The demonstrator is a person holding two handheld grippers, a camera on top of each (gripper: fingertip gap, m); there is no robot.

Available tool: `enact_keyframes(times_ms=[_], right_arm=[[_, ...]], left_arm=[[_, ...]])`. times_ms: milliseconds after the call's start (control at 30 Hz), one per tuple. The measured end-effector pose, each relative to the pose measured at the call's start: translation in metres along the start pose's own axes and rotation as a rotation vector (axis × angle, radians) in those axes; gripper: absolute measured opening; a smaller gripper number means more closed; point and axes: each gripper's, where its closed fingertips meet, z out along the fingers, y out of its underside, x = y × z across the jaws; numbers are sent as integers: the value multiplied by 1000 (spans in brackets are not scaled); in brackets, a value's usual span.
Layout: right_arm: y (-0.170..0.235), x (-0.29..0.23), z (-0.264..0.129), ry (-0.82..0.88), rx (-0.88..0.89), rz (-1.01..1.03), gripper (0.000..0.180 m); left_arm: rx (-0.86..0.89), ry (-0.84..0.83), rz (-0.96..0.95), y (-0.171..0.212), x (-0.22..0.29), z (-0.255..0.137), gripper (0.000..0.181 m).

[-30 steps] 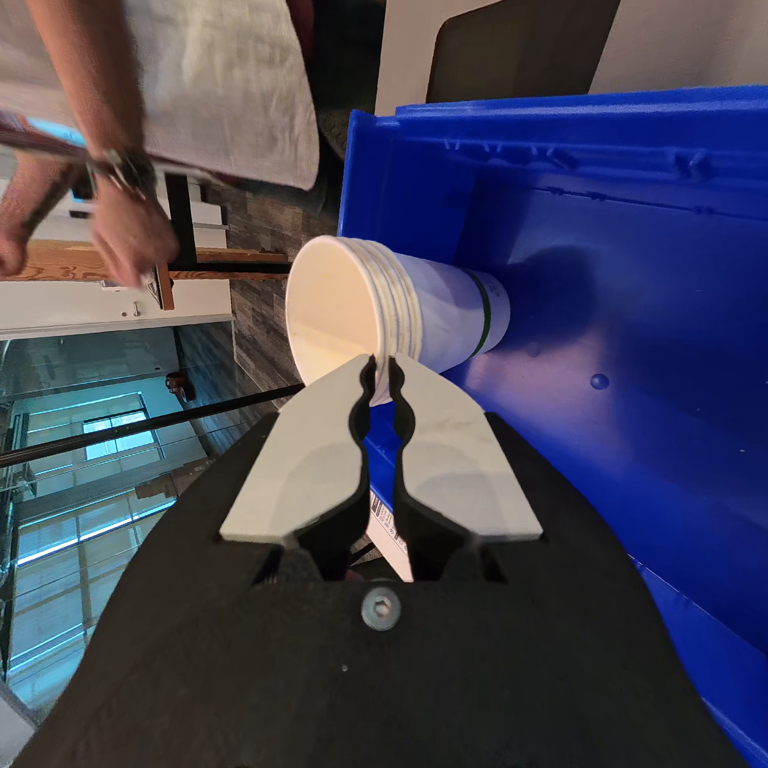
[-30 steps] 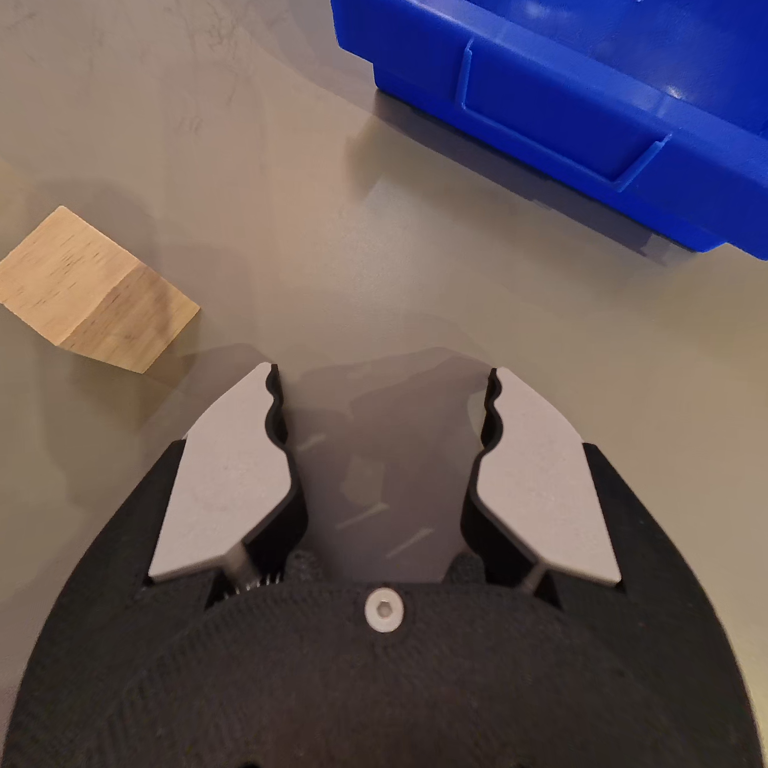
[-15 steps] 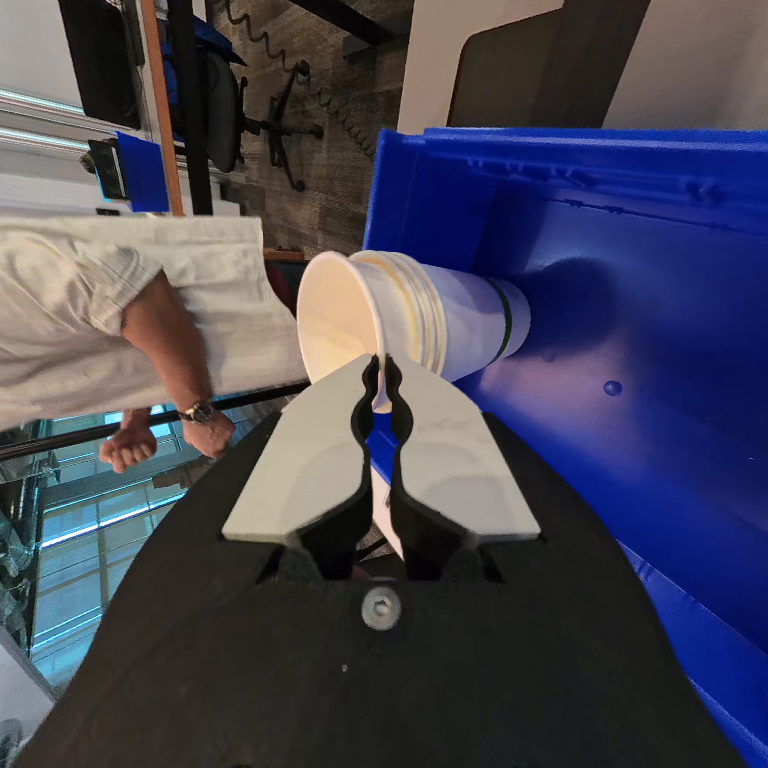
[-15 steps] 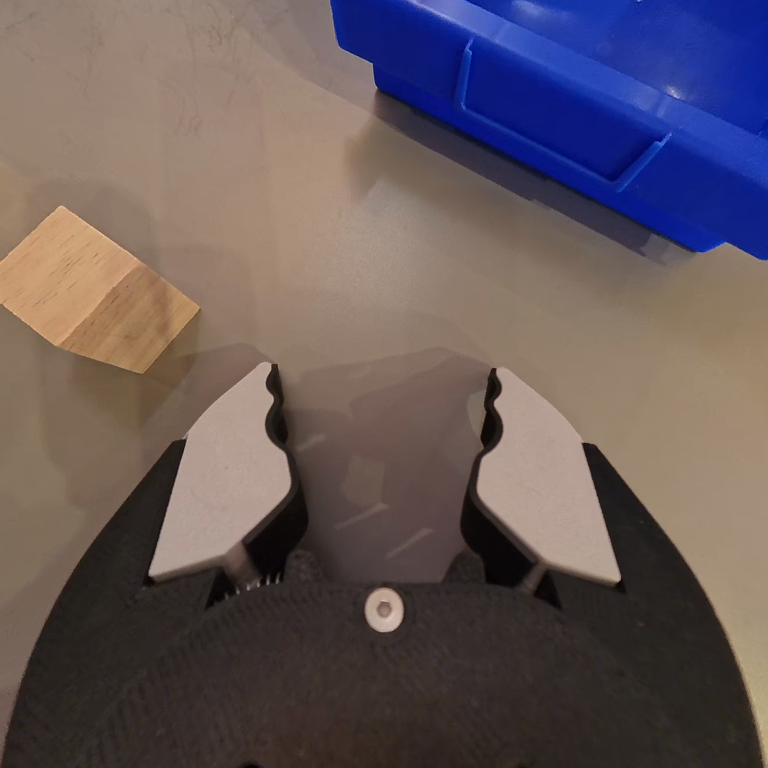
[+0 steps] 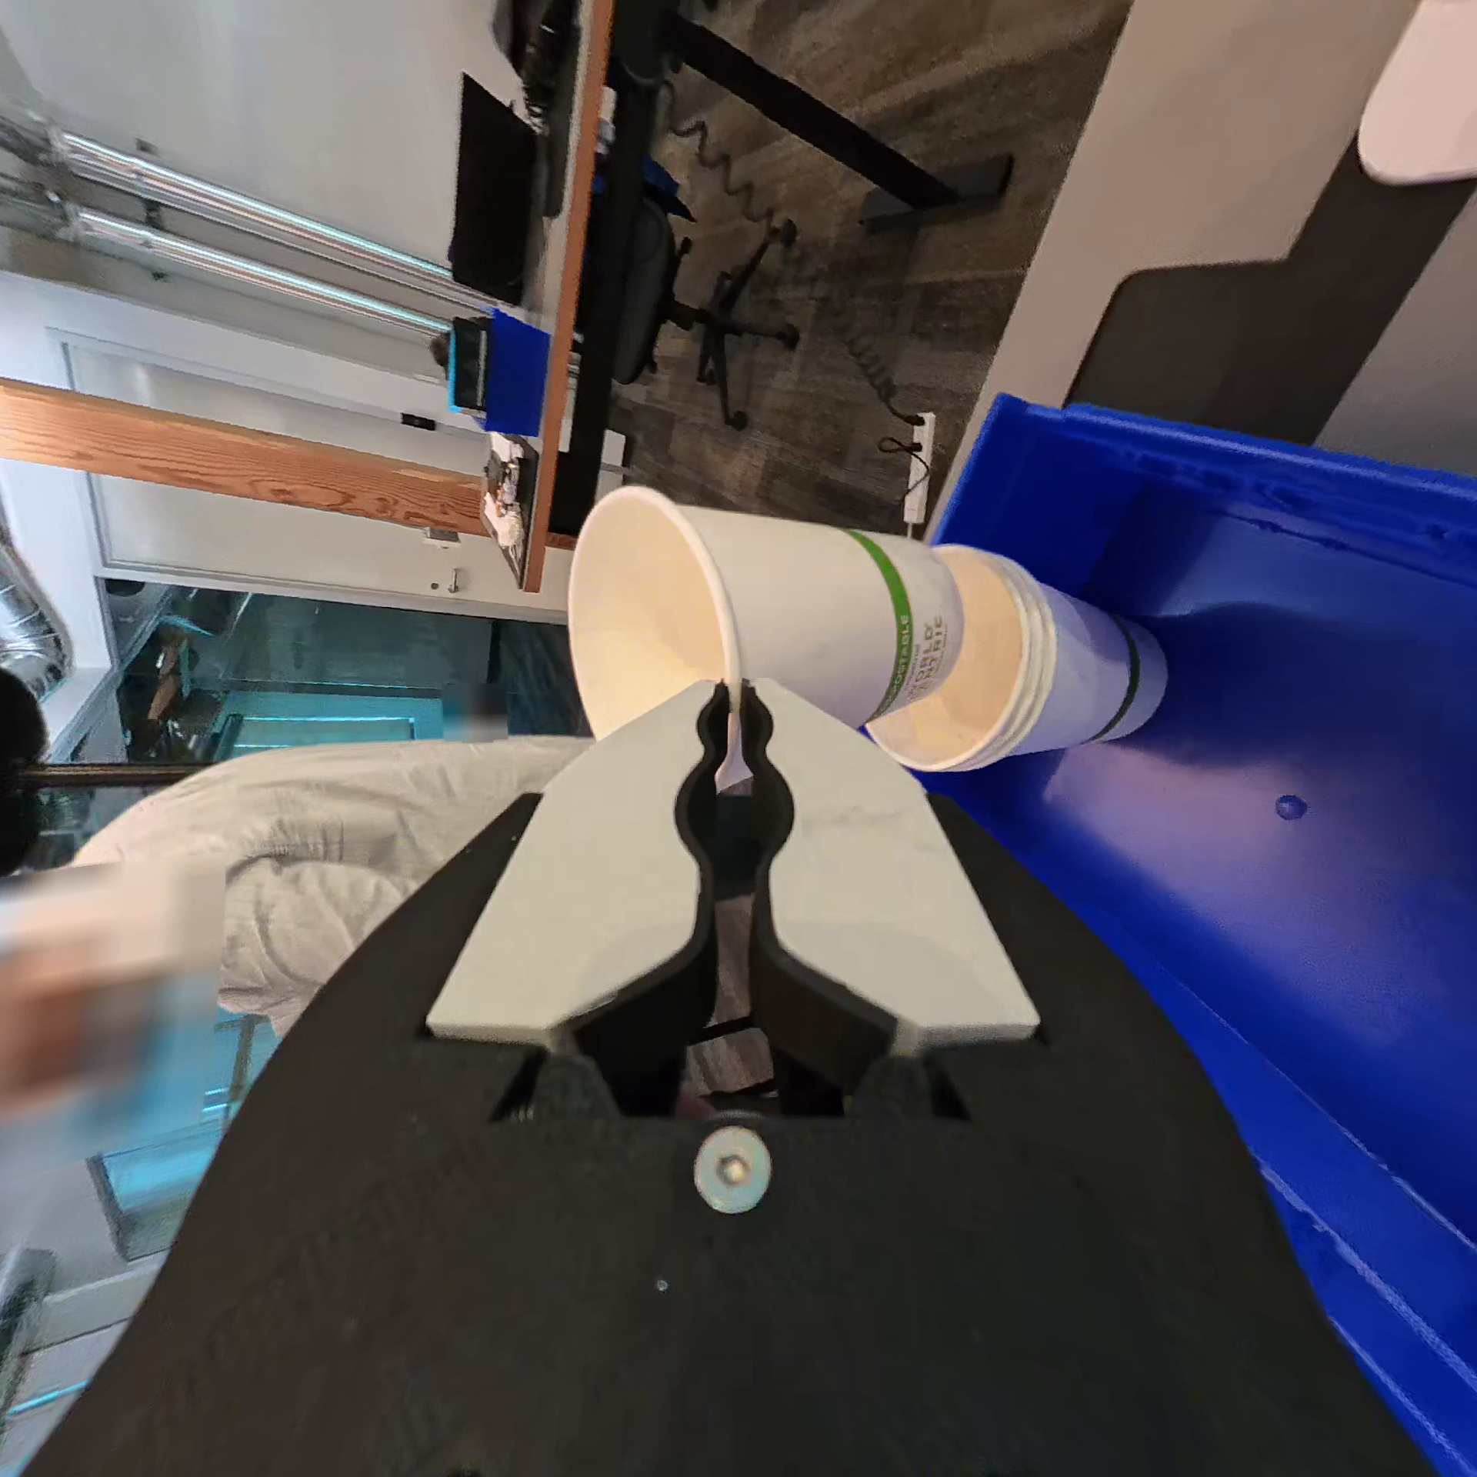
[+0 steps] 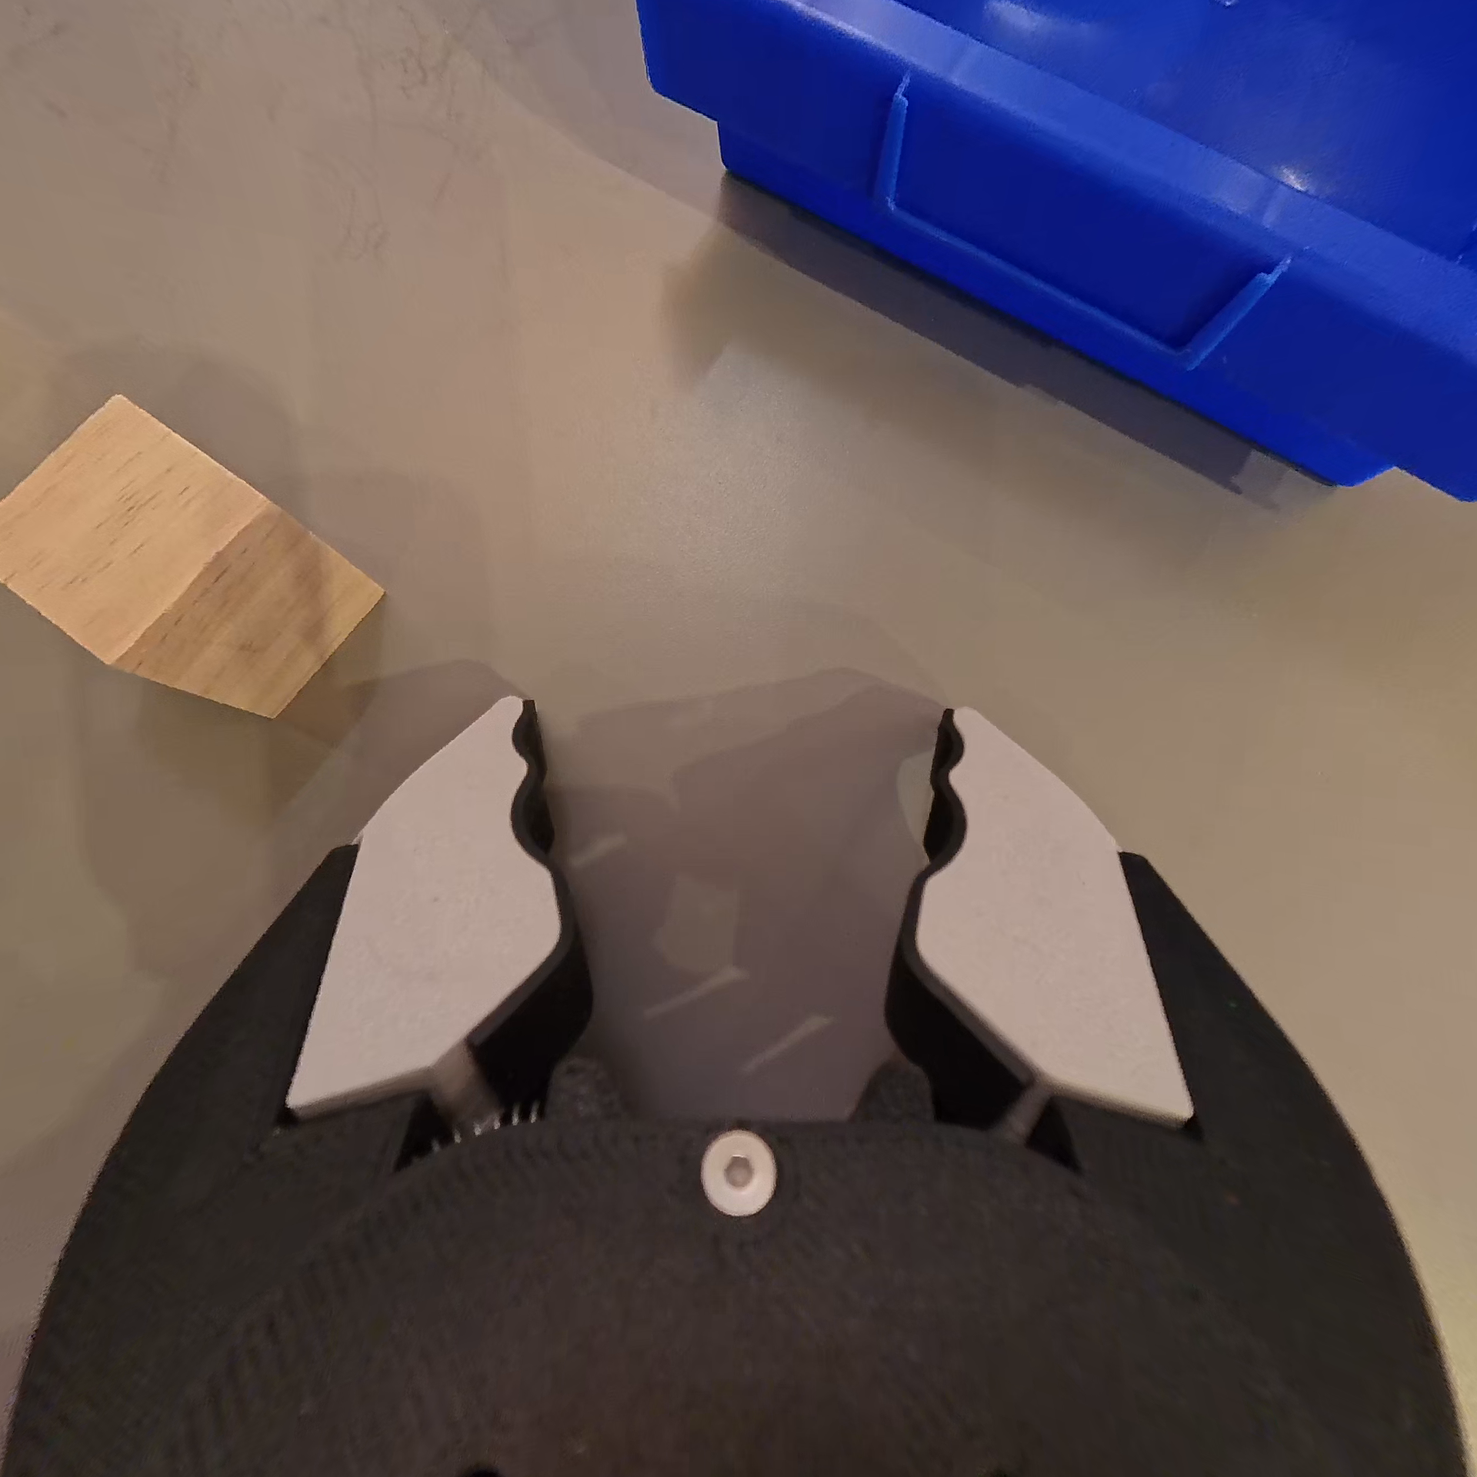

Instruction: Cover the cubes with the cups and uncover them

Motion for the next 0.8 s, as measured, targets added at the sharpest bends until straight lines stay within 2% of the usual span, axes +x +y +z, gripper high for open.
enact_keyframes(times_ms=[133,300,433,533,667,800], right_arm=[[-3,0,-4,-10,31,14,89],[-34,5,-34,80,205,6,94],[-121,-34,-74,103,367,-158,98],[-205,-98,-89,-10,542,-284,97],[-296,-194,-84,-262,796,-332,110],[-352,-251,-56,-476,928,-252,124]], left_arm=[[65,-48,-118,-13,-13,-38,3],[240,-59,-405,-38,-12,-100,3],[418,18,-676,-64,9,-150,3],[562,143,-889,-89,31,-179,2],[742,321,-1154,-117,61,-210,3],[864,447,-1344,-134,82,-233,3]])
